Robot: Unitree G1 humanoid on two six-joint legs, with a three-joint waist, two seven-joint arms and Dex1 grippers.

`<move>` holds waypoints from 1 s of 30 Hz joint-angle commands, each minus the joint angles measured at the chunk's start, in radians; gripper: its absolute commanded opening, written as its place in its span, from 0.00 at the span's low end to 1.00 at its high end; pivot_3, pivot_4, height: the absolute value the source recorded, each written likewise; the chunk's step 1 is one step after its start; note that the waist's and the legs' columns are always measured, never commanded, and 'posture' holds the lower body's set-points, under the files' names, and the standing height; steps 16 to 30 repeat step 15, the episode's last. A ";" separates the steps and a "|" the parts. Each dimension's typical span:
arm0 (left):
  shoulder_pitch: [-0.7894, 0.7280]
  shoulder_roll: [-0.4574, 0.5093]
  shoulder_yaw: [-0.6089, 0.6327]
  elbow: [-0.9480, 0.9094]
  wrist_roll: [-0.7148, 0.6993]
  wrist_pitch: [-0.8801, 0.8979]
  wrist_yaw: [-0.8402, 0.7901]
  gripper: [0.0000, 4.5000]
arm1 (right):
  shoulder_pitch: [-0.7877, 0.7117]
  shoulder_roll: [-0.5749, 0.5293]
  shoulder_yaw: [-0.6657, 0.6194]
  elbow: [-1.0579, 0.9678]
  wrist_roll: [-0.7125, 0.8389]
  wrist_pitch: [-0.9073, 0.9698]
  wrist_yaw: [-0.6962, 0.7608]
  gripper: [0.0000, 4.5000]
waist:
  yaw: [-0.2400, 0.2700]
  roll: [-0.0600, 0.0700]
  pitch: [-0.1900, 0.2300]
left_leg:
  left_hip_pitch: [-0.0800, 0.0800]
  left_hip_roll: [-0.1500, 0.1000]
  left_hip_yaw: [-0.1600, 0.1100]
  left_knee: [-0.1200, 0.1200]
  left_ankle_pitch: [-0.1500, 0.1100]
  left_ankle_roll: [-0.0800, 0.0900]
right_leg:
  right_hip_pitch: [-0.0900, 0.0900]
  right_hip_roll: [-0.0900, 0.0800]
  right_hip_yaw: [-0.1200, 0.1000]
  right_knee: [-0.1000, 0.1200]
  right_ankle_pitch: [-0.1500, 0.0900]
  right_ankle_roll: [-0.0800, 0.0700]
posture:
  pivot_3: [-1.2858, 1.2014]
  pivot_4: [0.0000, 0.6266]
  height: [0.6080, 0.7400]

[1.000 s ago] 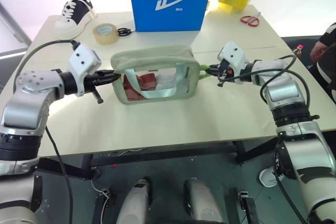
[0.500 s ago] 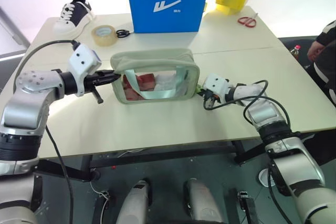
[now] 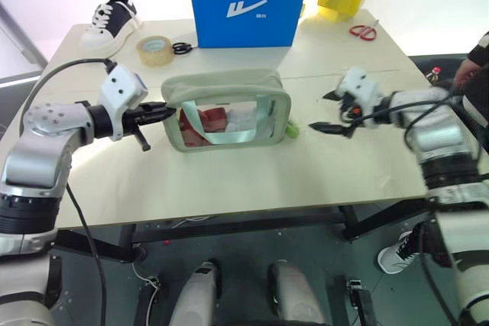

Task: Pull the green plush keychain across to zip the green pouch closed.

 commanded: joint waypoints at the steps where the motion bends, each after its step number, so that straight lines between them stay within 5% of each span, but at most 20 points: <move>1: -0.031 0.011 0.043 0.001 -0.025 -0.002 -0.010 0.17 | -0.011 -0.058 -0.047 -0.112 0.092 0.069 0.112 1.00 | 0.000 0.000 0.000 | 0.000 0.000 0.000 0.000 0.000 0.000 | 0.000 0.000 0.000 0.000 0.000 0.000 | 0.52 0.24 1.00; 8: -0.069 0.078 0.115 0.045 -0.097 0.080 -0.056 0.94 | 0.007 -0.041 -0.096 -0.254 0.187 0.212 0.073 1.00 | -0.009 0.000 0.000 | 0.000 0.001 0.000 0.000 0.000 0.000 | 0.000 0.000 0.000 0.000 0.000 0.000 | 0.52 0.24 1.00; 9: -0.069 0.096 0.149 0.063 -0.132 0.119 -0.069 1.00 | 0.013 -0.034 -0.106 -0.274 0.197 0.226 0.053 1.00 | -0.008 0.000 0.000 | 0.000 0.001 0.000 0.000 0.000 0.000 | -0.001 0.000 0.000 0.000 0.000 0.000 | 0.52 0.24 1.00; 15: 0.054 0.162 0.270 0.039 -0.184 0.182 -0.078 1.00 | 0.071 -0.030 -0.164 -0.389 0.274 0.319 -0.012 1.00 | -0.009 0.000 0.000 | 0.000 0.000 0.001 -0.001 -0.001 0.001 | 0.000 -0.002 0.000 -0.001 -0.001 0.001 | 0.52 0.24 1.00; 30: 0.054 0.162 0.270 0.039 -0.184 0.182 -0.078 1.00 | 0.071 -0.030 -0.164 -0.389 0.274 0.319 -0.012 1.00 | -0.009 0.000 0.000 | 0.000 0.000 0.001 -0.001 -0.001 0.001 | 0.000 -0.002 0.000 -0.001 -0.001 0.001 | 0.52 0.24 1.00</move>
